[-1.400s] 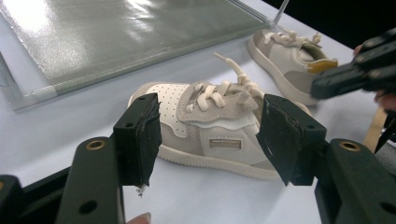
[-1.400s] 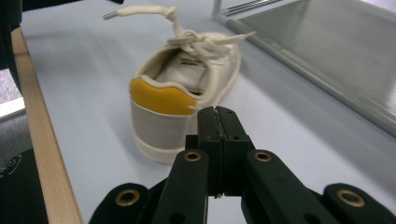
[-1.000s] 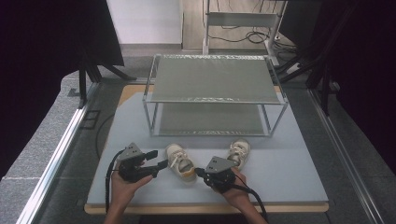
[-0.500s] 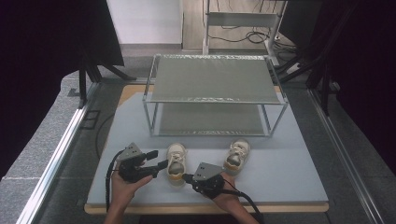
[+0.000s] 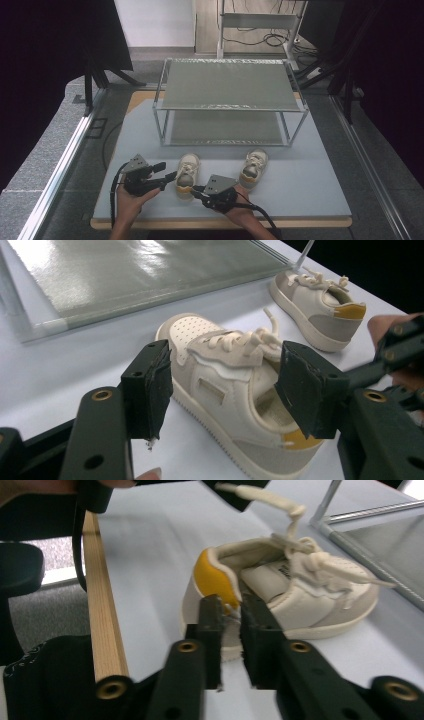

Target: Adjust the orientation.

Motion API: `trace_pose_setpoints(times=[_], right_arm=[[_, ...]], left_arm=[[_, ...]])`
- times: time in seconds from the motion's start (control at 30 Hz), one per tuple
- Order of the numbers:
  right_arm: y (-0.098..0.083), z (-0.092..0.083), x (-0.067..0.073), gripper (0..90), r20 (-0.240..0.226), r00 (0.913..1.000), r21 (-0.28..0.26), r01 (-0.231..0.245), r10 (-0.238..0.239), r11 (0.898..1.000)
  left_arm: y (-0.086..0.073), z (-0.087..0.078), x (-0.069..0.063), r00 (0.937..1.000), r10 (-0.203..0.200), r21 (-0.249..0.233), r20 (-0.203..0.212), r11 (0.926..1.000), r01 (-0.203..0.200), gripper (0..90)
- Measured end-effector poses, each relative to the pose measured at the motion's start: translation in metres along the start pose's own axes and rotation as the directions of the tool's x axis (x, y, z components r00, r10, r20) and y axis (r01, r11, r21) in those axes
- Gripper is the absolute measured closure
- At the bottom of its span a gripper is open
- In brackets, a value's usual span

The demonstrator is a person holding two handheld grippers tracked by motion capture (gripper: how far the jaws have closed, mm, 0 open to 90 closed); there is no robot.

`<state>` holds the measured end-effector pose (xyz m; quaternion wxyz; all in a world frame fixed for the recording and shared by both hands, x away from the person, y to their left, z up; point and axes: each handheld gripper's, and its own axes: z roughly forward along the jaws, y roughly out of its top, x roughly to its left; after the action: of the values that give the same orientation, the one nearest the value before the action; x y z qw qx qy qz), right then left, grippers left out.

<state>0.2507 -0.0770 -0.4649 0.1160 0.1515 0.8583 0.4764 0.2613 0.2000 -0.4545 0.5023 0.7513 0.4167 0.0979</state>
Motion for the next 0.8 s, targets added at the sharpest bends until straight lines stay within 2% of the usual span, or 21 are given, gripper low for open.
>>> trace_pose_setpoints(times=[0.2,0.33,0.4,0.57,0.73,0.8], right_arm=[[0.002,-0.021,-0.01,66.1,0.048,0.9987,-0.034,-0.018,0.02,0.999],[0.0,-0.041,-0.016,63.5,0.11,0.9935,-0.036,-0.025,0.029,0.999],[-0.002,-0.051,-0.019,64.3,0.139,0.9891,-0.043,-0.042,0.047,0.998],[-0.009,-0.072,-0.031,67.8,0.221,0.9708,-0.045,-0.085,0.092,0.995],[-0.016,-0.079,-0.036,72.3,0.283,0.953,-0.019,-0.107,0.108,0.994],[-0.018,-0.078,-0.036,75.1,0.297,0.9495,-0.002,-0.106,0.101,0.994]], left_arm=[[0.0,-0.003,-0.004,1.0,0.003,-0.01,-0.006,0.9999,-0.003,38.4],[0.005,0.001,-0.007,0.9998,0.019,-0.003,0.005,0.9998,-0.019,38.4],[0.005,0.004,-0.007,0.9997,0.02,-0.001,0.01,0.9998,-0.02,38.3],[0.004,0.006,-0.007,0.9994,0.03,0.012,0.016,0.9995,-0.03,38.3],[0.008,0.004,-0.007,0.9992,0.033,-0.004,0.021,0.9994,-0.033,38.2],[0.009,0.006,-0.007,0.9992,0.038,0.005,0.015,0.9993,-0.038,38.3]])
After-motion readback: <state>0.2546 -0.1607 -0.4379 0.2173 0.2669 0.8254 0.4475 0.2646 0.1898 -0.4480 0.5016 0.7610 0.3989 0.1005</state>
